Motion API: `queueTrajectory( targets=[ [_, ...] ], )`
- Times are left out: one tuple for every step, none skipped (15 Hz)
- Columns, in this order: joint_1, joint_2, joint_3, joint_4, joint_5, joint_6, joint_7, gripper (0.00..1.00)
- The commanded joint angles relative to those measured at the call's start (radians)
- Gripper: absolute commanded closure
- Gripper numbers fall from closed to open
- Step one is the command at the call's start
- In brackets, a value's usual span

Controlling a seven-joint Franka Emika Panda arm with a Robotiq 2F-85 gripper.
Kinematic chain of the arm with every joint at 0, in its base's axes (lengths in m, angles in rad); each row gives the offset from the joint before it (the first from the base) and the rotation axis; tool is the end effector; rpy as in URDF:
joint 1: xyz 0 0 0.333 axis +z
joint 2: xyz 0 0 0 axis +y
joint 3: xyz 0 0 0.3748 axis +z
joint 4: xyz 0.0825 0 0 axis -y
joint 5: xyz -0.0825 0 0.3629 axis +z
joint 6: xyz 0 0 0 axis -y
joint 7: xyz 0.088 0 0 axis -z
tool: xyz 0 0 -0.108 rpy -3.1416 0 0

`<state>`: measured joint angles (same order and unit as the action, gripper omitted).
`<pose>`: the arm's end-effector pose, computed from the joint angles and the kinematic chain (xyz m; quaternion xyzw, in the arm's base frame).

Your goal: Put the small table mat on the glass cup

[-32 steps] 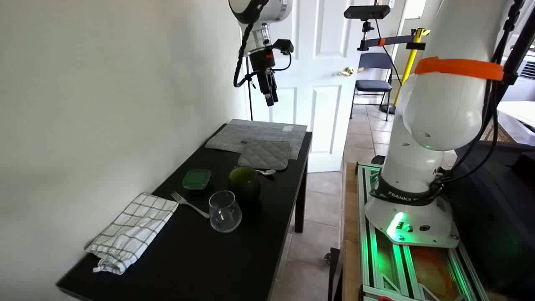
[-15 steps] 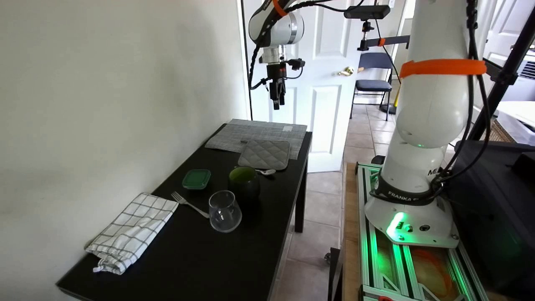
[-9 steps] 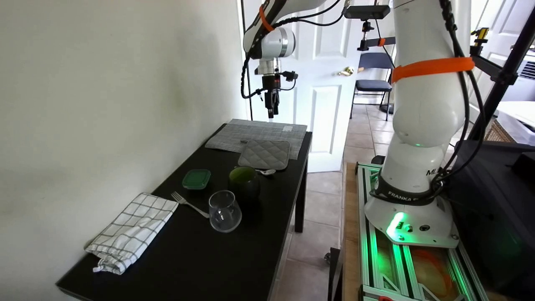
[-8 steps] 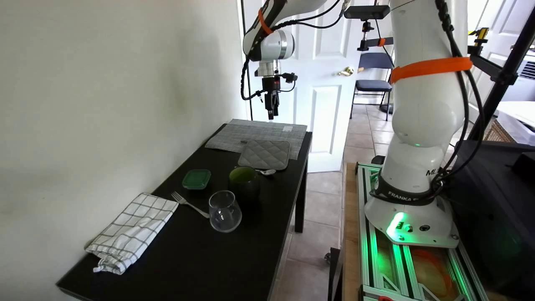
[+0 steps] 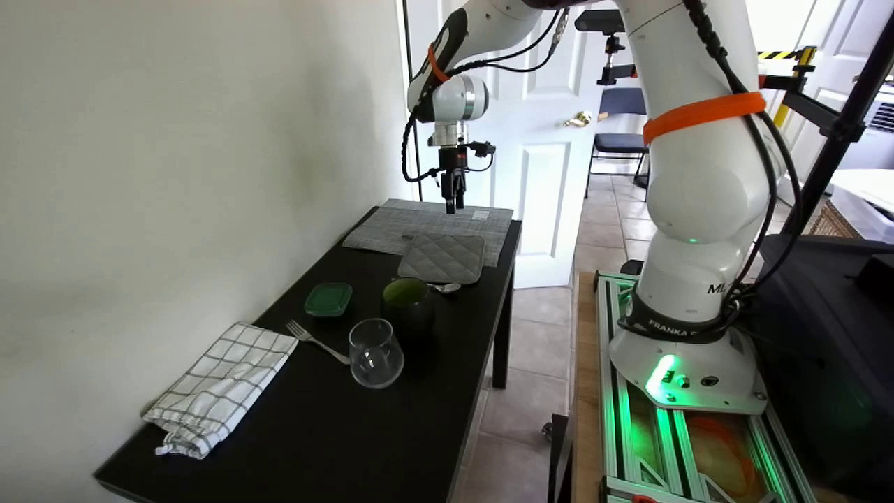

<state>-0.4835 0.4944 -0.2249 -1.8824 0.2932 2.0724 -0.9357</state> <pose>0.4844 -0.3789 0.2963 -0.9876 -0.0293 0.0500 0.1457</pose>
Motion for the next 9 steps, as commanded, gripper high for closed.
queueTrajectory(
  targets=[
    [-0.048,0.065,0.046,0.048,0.058,0.046,-0.030,0.00],
    [-0.054,0.076,0.054,0.056,0.065,0.050,-0.028,0.00],
    [-0.058,0.088,0.061,0.064,0.072,0.056,-0.025,0.00],
    [-0.061,0.100,0.067,0.070,0.076,0.066,-0.022,0.00],
    [-0.064,0.111,0.073,0.076,0.079,0.069,-0.019,0.00],
    [-0.065,0.122,0.078,0.081,0.080,0.073,-0.016,0.00],
    [-0.066,0.133,0.082,0.085,0.079,0.075,-0.015,0.00],
    [-0.066,0.143,0.086,0.087,0.077,0.077,-0.013,0.00],
    [-0.065,0.152,0.089,0.090,0.074,0.080,-0.011,0.00]
  ],
)
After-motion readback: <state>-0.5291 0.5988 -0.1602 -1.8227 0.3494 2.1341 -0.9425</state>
